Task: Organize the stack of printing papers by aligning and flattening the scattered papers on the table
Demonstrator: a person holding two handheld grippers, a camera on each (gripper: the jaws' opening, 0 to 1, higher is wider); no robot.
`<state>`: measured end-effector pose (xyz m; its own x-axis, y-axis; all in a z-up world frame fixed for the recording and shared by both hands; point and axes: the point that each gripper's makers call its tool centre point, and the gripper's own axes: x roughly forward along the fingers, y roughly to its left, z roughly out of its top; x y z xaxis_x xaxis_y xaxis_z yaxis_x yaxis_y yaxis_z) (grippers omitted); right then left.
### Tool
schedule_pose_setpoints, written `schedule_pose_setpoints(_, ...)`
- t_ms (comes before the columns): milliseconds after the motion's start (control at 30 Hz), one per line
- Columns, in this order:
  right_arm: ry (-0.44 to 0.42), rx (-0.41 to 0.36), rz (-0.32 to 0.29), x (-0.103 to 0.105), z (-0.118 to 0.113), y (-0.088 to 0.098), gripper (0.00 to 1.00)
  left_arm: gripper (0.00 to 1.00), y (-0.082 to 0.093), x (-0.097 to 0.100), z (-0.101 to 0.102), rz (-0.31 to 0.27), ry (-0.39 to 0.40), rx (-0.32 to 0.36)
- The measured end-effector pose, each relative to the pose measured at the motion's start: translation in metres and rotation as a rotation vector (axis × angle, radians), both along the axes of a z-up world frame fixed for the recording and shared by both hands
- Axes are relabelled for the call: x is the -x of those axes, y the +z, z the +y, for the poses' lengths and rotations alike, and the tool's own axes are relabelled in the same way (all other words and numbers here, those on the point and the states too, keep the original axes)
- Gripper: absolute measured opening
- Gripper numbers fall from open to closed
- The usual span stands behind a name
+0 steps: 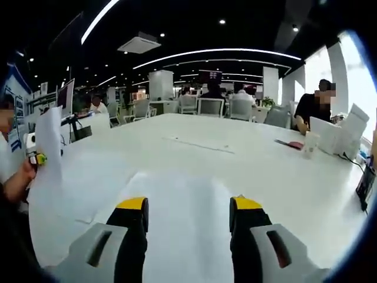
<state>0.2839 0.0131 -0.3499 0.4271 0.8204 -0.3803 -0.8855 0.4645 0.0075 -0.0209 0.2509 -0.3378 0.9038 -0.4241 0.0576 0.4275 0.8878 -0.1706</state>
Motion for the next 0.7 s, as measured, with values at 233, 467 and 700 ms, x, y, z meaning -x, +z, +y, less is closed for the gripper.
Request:
schedule_pose_setpoints(233, -0.005, 0.025, -0.002, -0.007, 0.002, -0.009, 0.51, 0.06, 0.000, 0.000, 0.000, 0.000, 0.000, 0.001)
schedule_pose_setpoints(467, -0.012, 0.008, 0.003, -0.002, 0.006, -0.009, 0.51, 0.06, 0.000, 0.000, 0.000, -0.001, -0.003, 0.002)
schedule_pose_setpoints(700, -0.007, 0.008, 0.010, 0.004, 0.013, -0.012, 0.51, 0.06, 0.000, 0.000, 0.000, 0.001, -0.004, 0.003)
